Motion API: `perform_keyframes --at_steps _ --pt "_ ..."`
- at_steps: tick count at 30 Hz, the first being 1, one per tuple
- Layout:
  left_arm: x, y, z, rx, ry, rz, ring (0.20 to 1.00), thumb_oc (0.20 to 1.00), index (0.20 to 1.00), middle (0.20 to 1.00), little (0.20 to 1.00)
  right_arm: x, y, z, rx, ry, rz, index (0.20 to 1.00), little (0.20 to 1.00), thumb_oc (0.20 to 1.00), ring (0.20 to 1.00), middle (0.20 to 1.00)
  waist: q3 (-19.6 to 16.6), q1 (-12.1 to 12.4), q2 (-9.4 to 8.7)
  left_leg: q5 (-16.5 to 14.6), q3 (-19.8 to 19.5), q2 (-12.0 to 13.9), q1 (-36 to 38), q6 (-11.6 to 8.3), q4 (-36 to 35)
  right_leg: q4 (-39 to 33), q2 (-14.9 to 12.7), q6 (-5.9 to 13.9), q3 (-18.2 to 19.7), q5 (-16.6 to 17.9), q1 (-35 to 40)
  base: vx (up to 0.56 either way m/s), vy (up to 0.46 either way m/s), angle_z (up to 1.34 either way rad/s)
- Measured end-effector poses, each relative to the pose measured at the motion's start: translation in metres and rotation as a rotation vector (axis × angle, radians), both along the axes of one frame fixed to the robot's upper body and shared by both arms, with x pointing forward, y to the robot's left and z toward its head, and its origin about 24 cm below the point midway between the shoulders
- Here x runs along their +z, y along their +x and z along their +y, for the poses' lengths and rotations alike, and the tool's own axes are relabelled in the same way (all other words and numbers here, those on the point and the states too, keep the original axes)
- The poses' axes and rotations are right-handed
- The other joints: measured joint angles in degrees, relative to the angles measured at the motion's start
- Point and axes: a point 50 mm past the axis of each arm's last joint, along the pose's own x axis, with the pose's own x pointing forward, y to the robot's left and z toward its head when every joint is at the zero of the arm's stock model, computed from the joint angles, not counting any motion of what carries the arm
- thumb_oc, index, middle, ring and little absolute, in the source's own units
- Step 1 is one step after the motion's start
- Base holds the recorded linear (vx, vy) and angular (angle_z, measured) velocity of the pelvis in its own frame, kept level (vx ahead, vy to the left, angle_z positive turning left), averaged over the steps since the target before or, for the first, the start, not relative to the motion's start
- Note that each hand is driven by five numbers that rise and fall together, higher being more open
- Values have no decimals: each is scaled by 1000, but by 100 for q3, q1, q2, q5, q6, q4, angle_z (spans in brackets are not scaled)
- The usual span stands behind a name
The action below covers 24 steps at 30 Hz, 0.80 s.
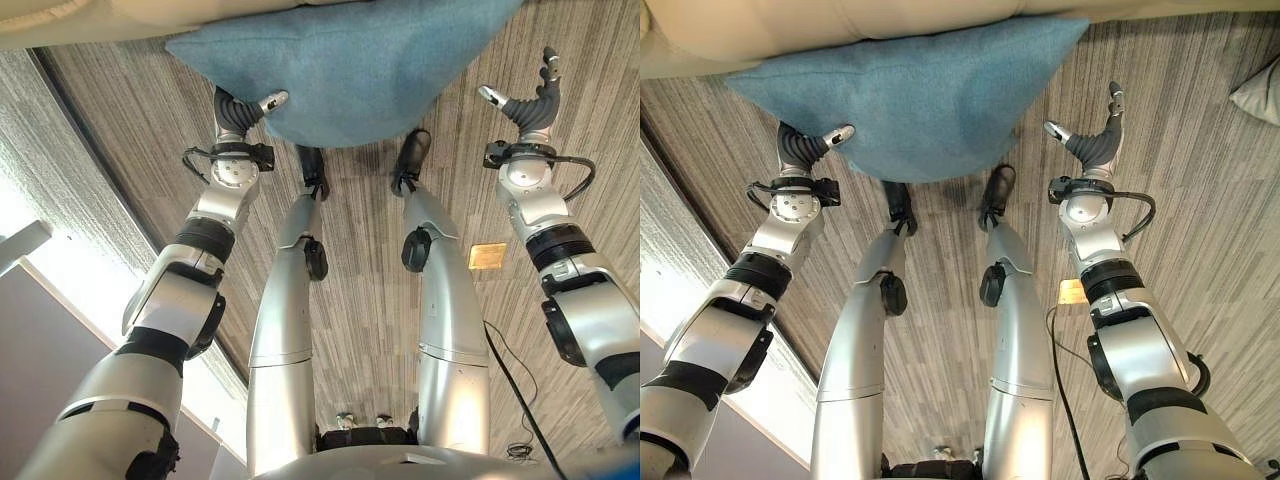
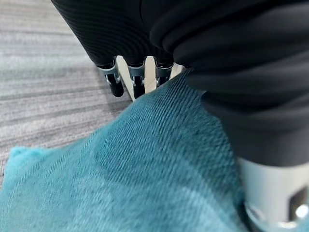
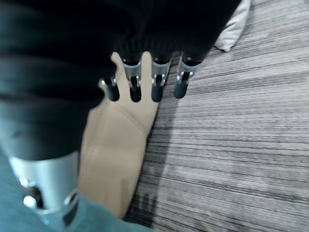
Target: Pick up all the scattered cushions and arrange them neatly on the sofa.
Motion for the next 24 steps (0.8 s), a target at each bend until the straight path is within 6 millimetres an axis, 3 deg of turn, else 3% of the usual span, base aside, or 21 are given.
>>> perform_keyframes --at_steps 5,6,12,13,14,15,22,24 --pt "27 4 -12 -33 -8 -60 1000 1000 1000 1000 1000 28 6 19 74 -37 -48 1000 1000 1000 1000 1000 -14 64 25 -52 -5 23 -368 19 253 211 -28 -34 15 -19 -347 39 -27 1" --pt "35 5 -20 -48 -22 -78 1000 1000 1000 1000 1000 46 8 32 109 -52 -88 1000 1000 1000 1000 1000 -14 119 25 -52 -7 21 -405 19 268 217 -32 -37 16 -14 -377 0 0 0" --pt "46 6 -47 -105 -61 -107 1000 1000 1000 1000 1000 71 11 53 161 -96 -127 1000 1000 1000 1000 1000 -28 282 43 -42 -14 5 -434 32 286 246 -54 -36 18 -7 -403 3 -22 0" --pt "46 5 -51 -108 -72 -110 903 903 903 903 903 75 11 55 168 -88 -135 733 733 733 733 733 -28 295 43 -27 -19 6 -436 38 281 255 -53 -37 12 -8 -406 7 -70 1" --pt "48 5 -52 -105 -82 -118 485 485 485 485 485 79 11 58 176 -88 -140 448 448 448 448 448 -28 296 44 -16 -23 6 -441 39 275 265 -54 -38 9 -8 -417 2 -64 2" --pt "50 4 -55 -112 -113 -123 200 200 200 200 200 82 11 63 184 -85 -140 200 200 200 200 200 -28 297 44 10 -31 4 -441 32 237 263 -53 -39 3 -7 -422 0 -59 4" --pt "61 -3 -53 -120 -169 -185 200 200 200 200 200 84 7 69 223 -35 -173 200 200 200 200 200 -30 295 44 162 -121 -3 -462 -25 106 249 -47 -94 -88 16 -452 -5 -33 4" --pt "51 -5 -52 -127 -188 -168 200 200 200 200 200 69 5 66 230 -11 -157 200 200 200 200 200 -41 275 43 243 -184 1 -272 -37 1 126 -32 -146 -180 65 -213 -35 7 2"
